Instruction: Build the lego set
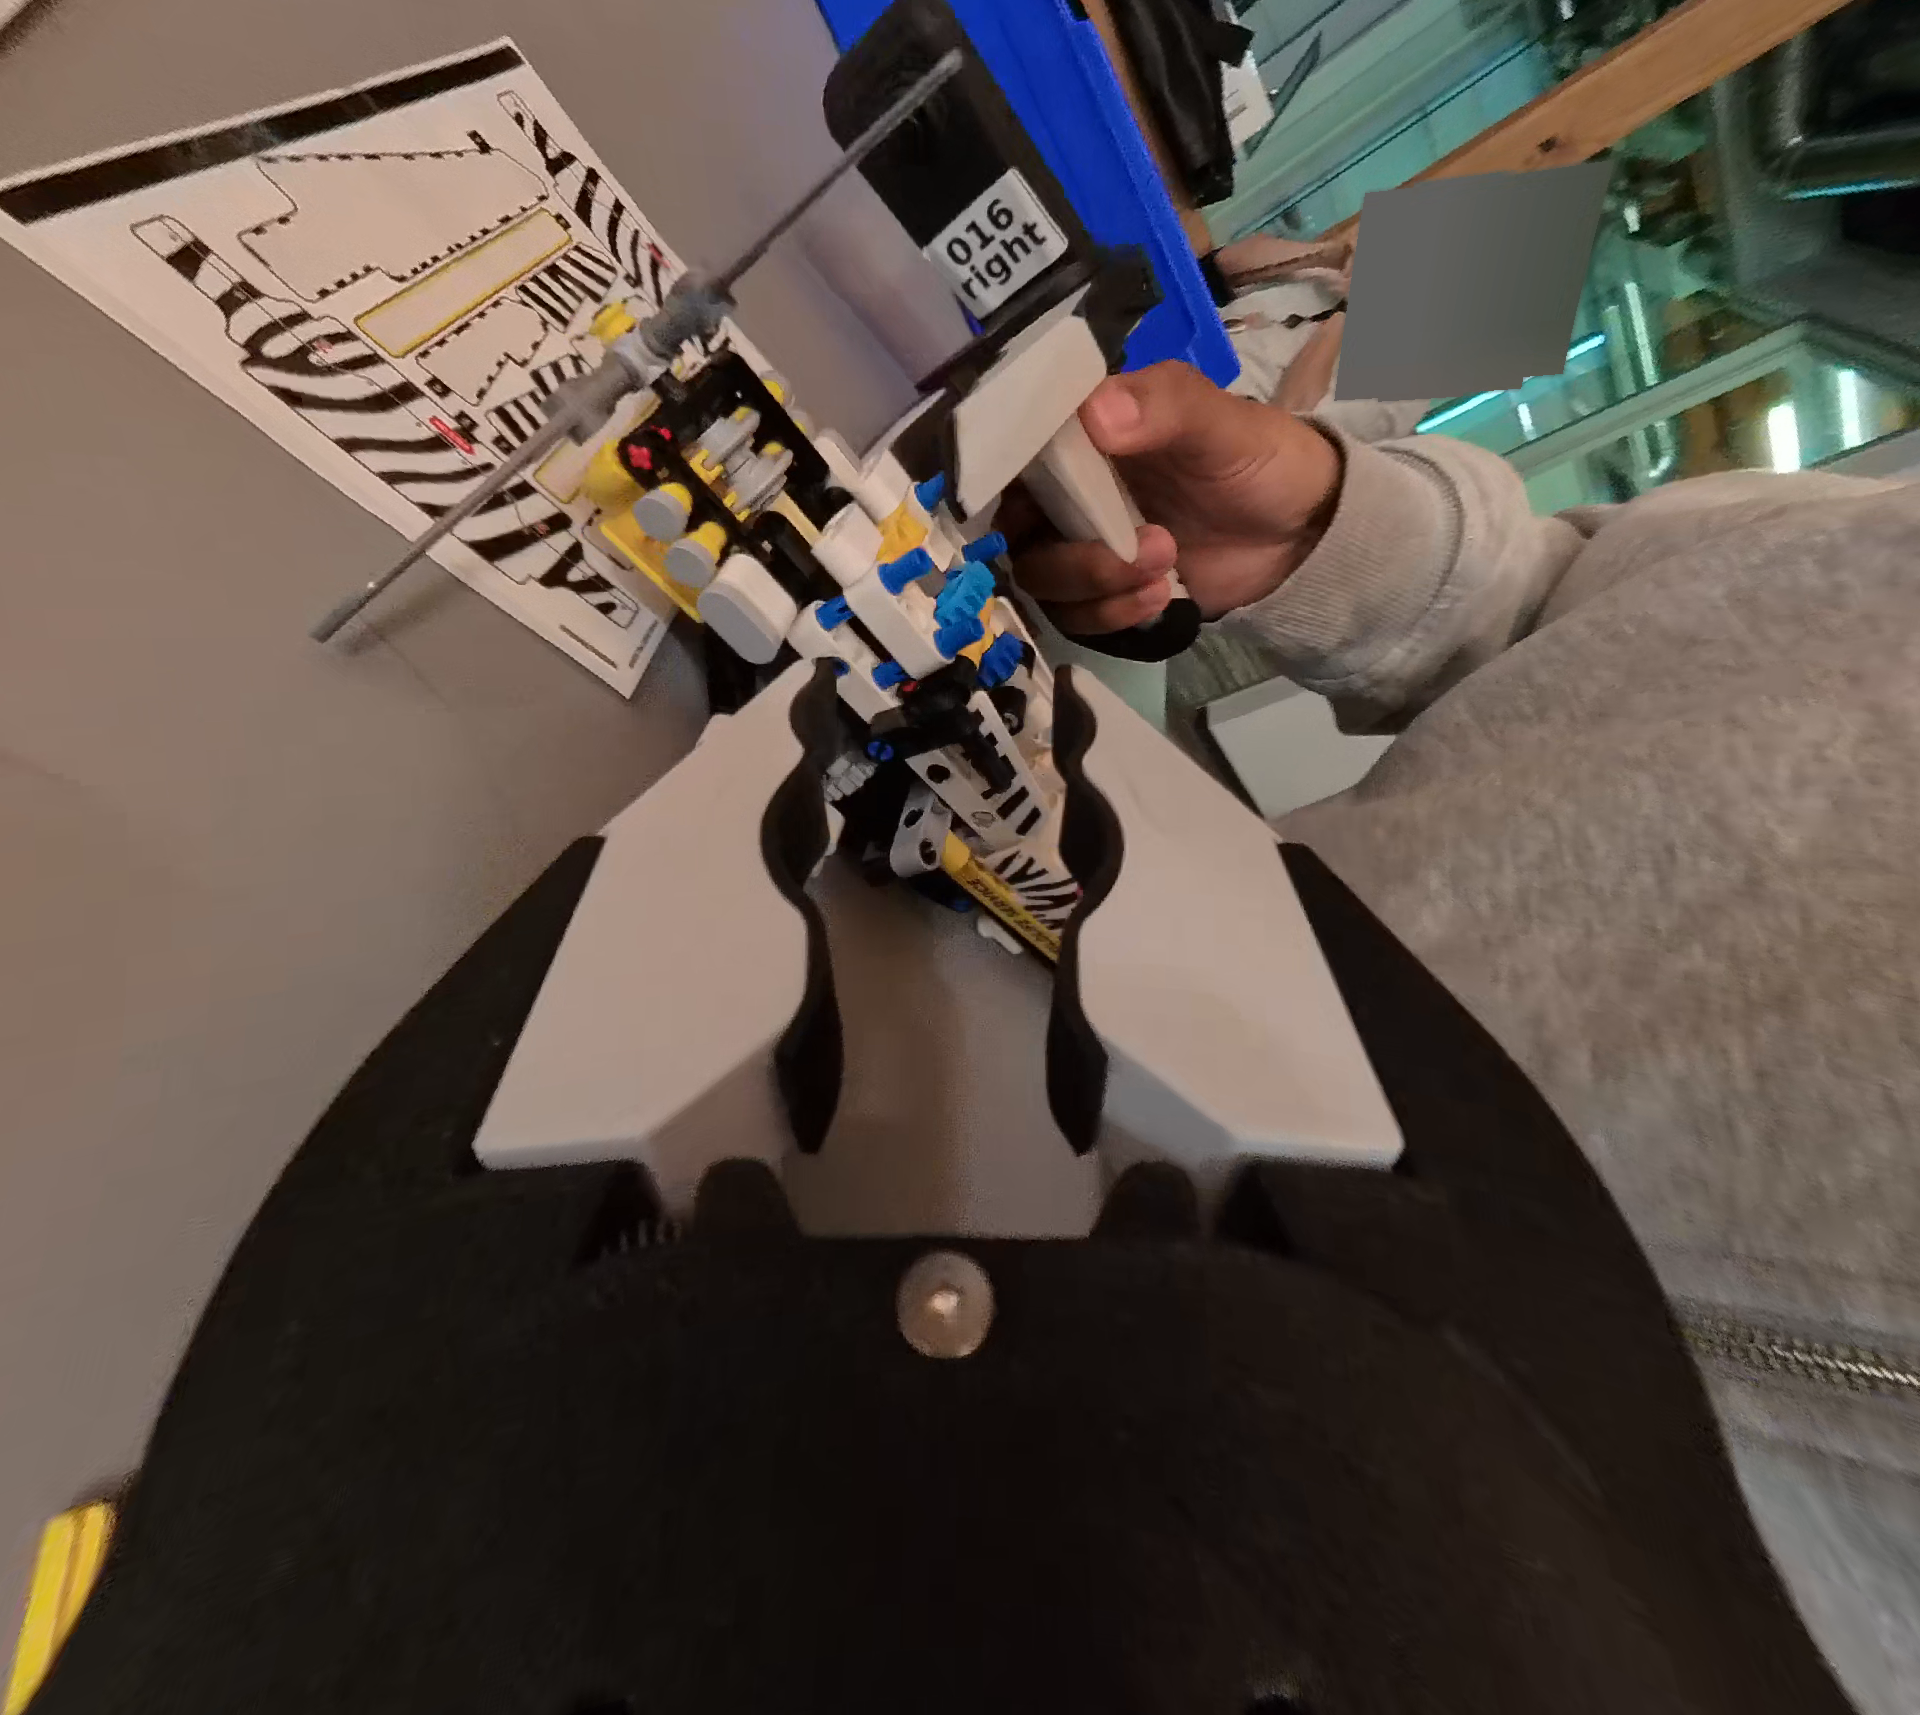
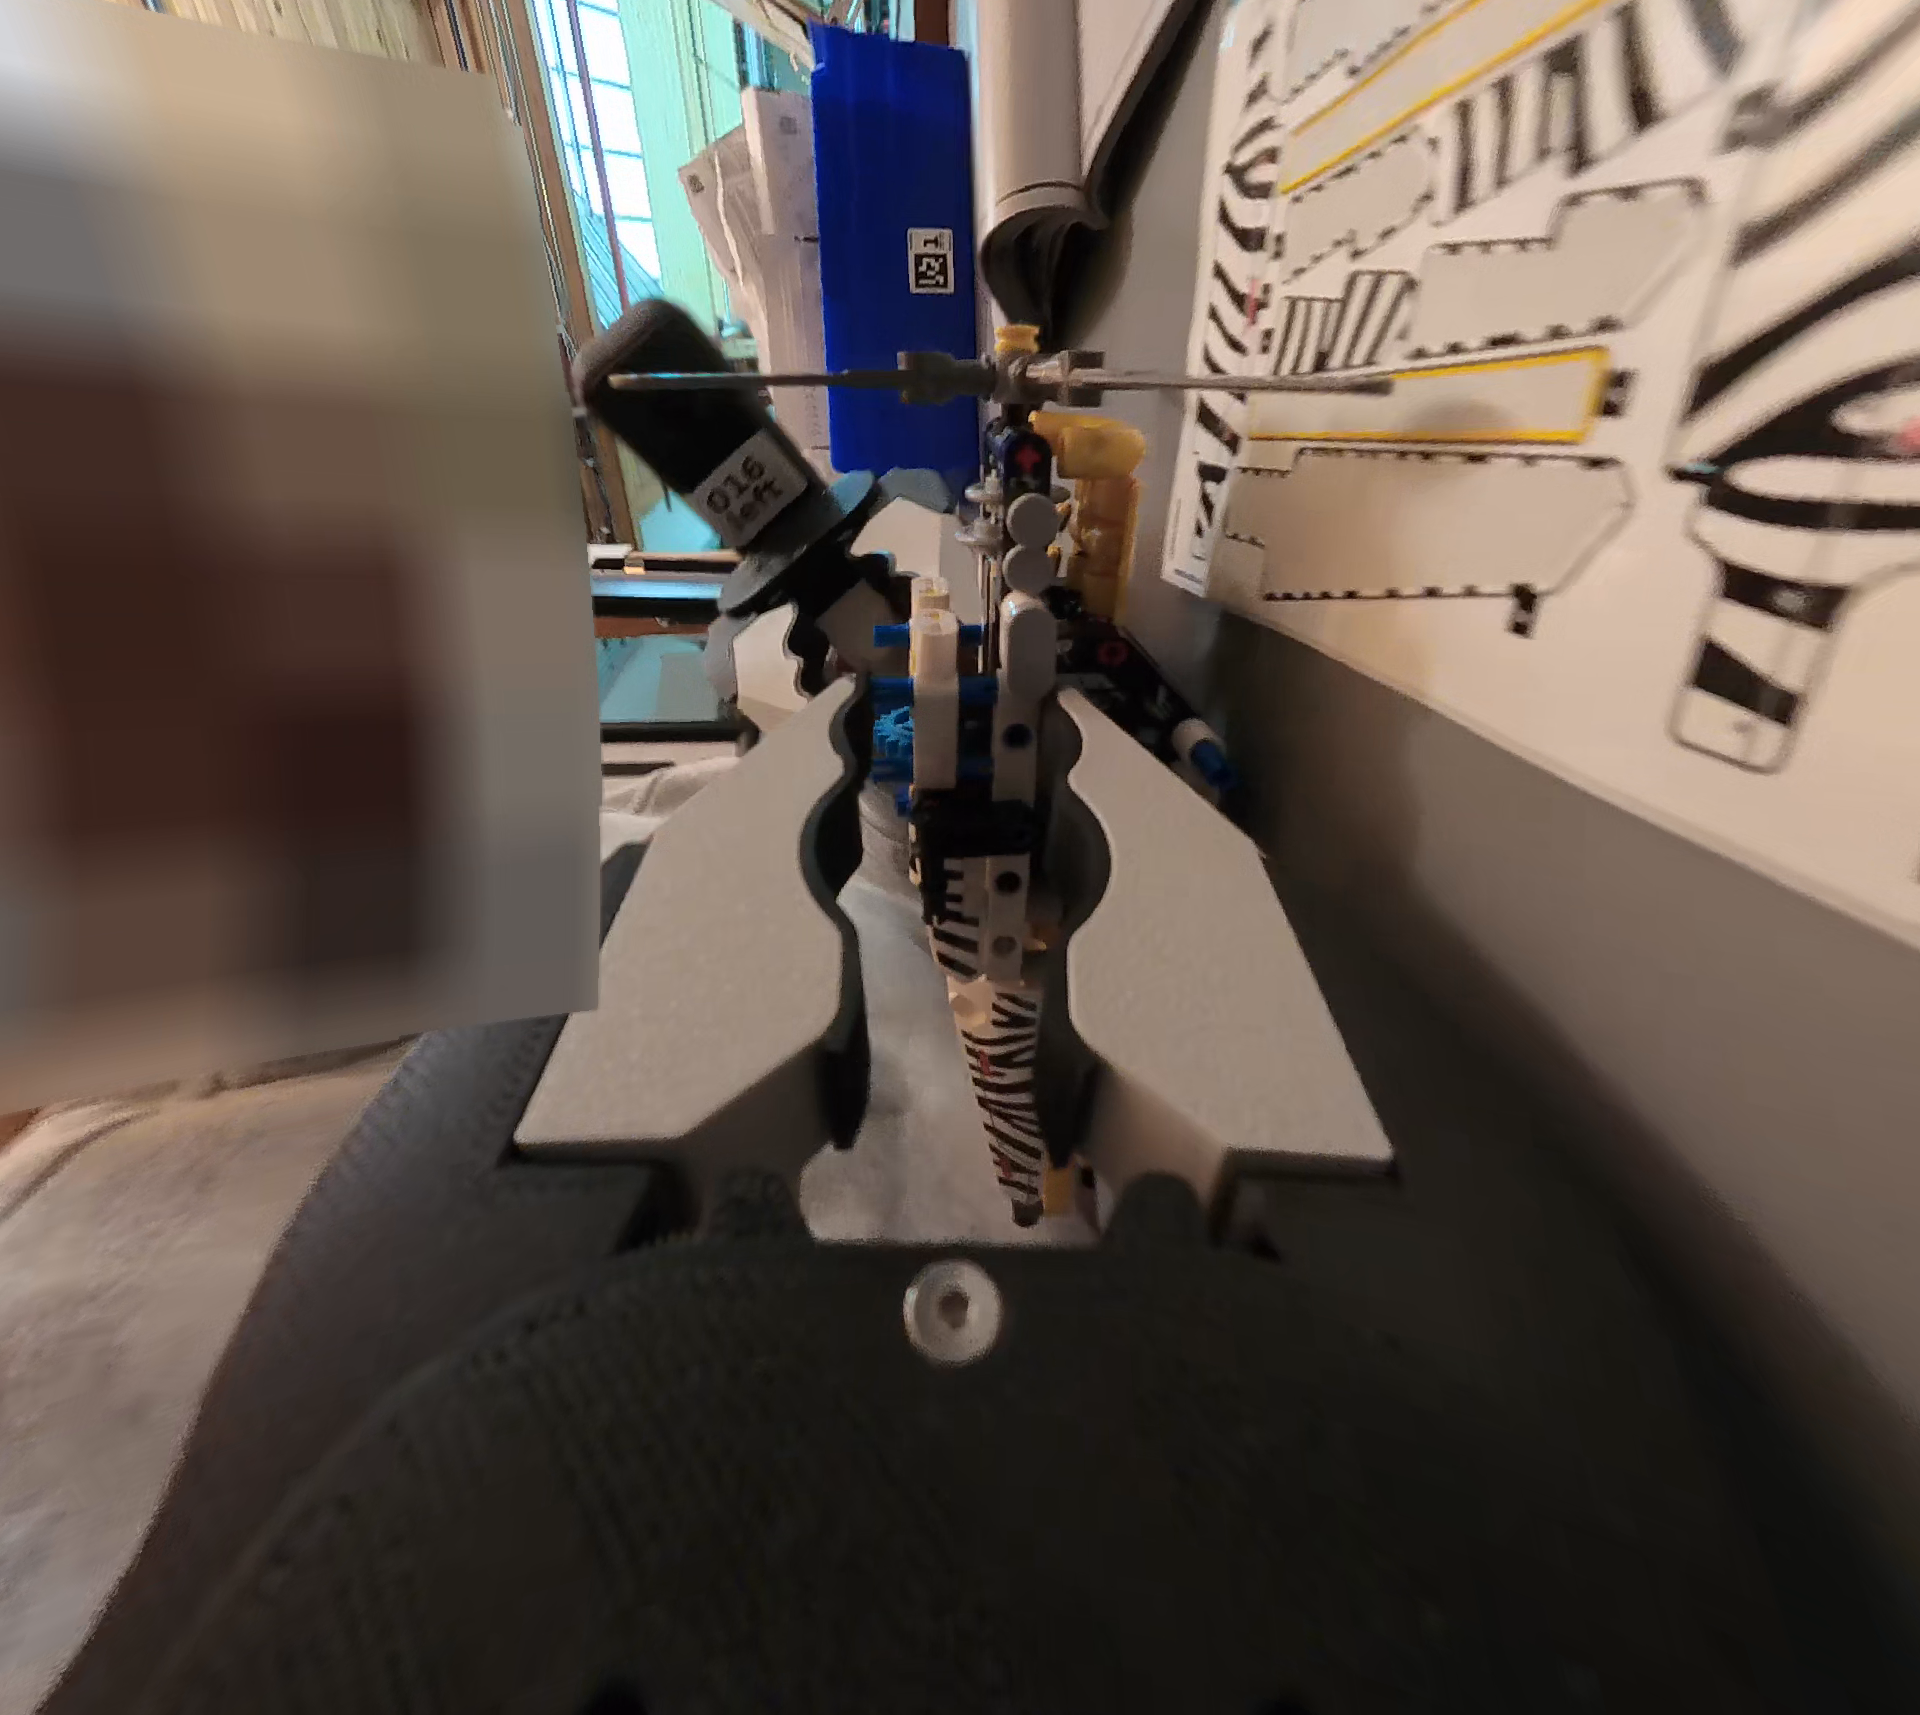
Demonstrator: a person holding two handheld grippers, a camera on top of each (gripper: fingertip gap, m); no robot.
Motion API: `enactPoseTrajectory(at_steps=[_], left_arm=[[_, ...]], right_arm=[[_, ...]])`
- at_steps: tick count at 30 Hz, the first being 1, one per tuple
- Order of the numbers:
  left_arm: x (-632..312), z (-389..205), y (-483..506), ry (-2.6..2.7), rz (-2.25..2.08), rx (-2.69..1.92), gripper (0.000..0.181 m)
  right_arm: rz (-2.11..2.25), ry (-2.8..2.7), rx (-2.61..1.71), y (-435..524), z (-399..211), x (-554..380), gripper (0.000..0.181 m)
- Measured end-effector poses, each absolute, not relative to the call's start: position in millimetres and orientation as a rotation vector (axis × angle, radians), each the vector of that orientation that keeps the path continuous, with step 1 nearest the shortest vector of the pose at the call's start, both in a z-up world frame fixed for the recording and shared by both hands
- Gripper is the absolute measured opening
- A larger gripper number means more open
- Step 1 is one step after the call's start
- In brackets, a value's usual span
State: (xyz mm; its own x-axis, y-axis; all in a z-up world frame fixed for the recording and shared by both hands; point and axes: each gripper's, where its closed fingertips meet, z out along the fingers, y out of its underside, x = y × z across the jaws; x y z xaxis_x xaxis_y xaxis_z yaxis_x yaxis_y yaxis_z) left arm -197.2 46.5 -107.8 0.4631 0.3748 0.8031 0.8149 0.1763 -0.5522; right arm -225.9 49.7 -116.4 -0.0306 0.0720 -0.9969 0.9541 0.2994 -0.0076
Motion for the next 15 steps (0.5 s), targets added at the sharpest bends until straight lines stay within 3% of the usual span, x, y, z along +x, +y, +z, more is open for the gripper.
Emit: enactPoseTrajectory(at_steps=[15], left_arm=[[-201,-88,39,-1.145,-0.575,-1.164,0.051]], right_arm=[[-1.077,1.497,0.9,50,-100,-217,0.028]])
